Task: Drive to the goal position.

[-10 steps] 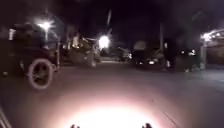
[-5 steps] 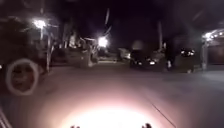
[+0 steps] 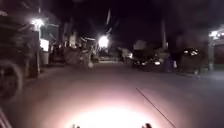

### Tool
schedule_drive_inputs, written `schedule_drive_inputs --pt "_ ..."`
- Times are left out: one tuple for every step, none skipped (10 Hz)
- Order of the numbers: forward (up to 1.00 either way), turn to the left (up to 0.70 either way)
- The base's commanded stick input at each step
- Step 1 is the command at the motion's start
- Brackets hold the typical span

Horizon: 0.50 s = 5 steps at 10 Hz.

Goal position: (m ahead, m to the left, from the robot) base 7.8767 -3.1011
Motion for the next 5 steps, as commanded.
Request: schedule_drive_inputs --pt "0.85 0.00" --pt "0.85 0.00" --pt "0.85 0.00" --pt "0.85 0.00" --pt "0.85 0.00"
